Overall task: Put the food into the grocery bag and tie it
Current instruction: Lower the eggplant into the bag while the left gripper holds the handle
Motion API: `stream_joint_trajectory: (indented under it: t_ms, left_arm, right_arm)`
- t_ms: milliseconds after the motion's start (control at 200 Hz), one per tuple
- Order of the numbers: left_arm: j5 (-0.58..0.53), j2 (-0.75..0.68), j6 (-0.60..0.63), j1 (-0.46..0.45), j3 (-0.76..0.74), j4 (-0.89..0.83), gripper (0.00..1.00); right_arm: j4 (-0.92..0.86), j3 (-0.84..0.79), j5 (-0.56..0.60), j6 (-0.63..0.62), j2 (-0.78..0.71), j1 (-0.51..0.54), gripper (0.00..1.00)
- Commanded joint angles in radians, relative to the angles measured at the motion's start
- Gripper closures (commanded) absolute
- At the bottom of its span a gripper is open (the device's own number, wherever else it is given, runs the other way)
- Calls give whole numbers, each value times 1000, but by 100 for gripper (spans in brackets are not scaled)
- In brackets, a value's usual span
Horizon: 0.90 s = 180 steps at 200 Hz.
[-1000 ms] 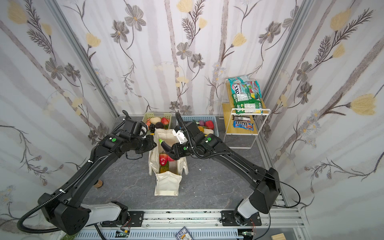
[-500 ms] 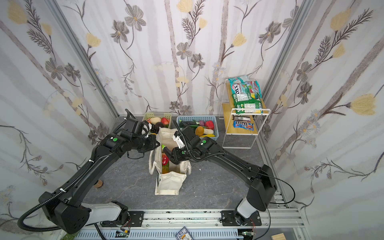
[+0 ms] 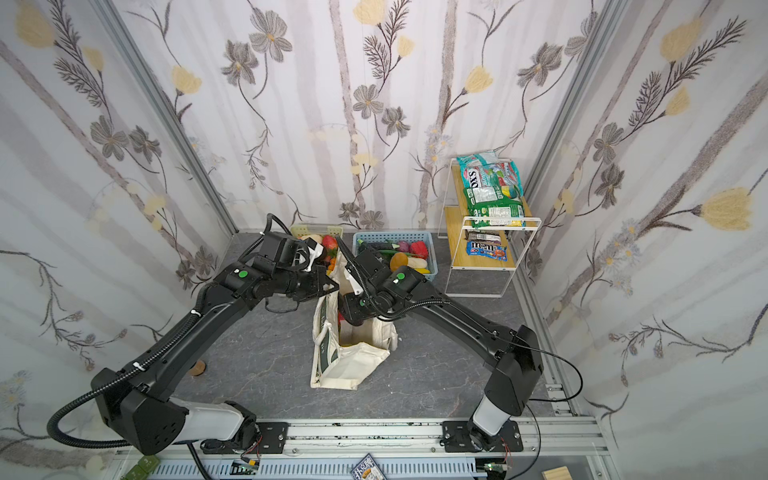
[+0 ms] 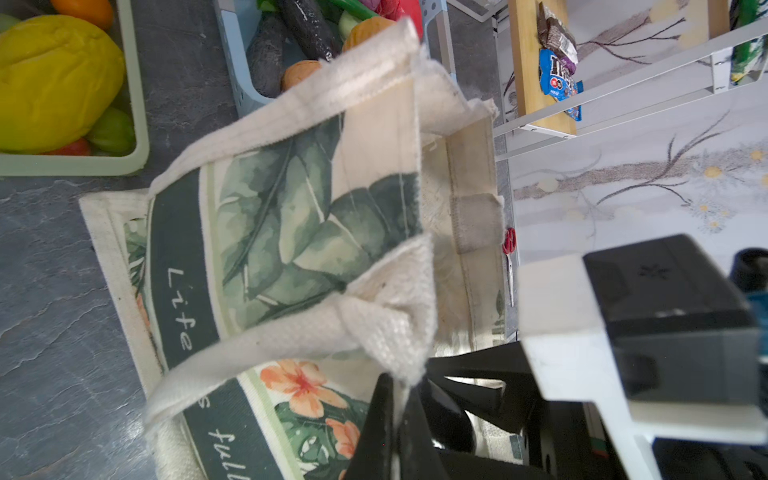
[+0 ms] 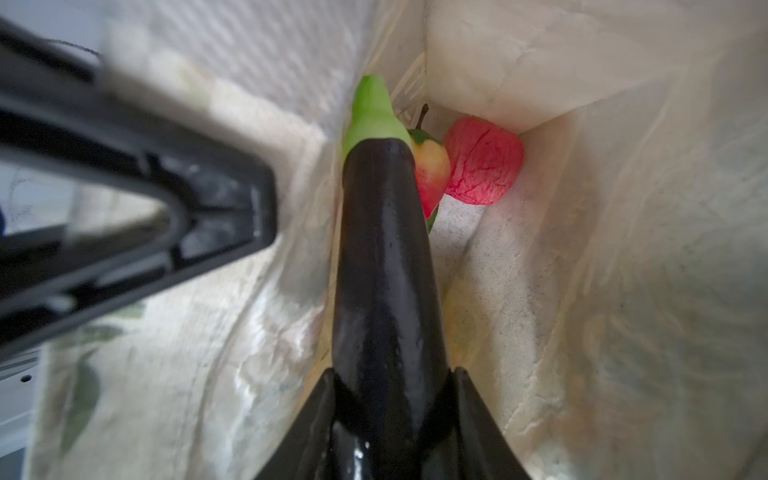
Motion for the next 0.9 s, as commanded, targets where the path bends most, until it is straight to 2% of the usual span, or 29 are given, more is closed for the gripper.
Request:
stream_joint_trajectory:
  t_ms: [0,195,430,579,714,894]
  left_arm:
    - [57,-5,-15,-2,-4,70,100]
    - [51,-15,-22,-2,-27,79,100]
    - [25,-24,-40,-1,-53,89,100]
    - [-39,-33,-49,1,-49,66,100]
    - [-16,-30,-45,3,-46,69,100]
    - [17,-25,-44,1,-48,76,100]
  right_arm:
    - [10,-12,-5,-7,23,3,67]
    - [75,-78,-10,-15,37,-2,66]
    - [248,-165,-64,9,52,-16,66]
    - [286,-201,-67,14,58,-17,66]
    - [302,-216,-90,8,83,-17,65]
    - [288,-148,-103,1,136,-20,65]
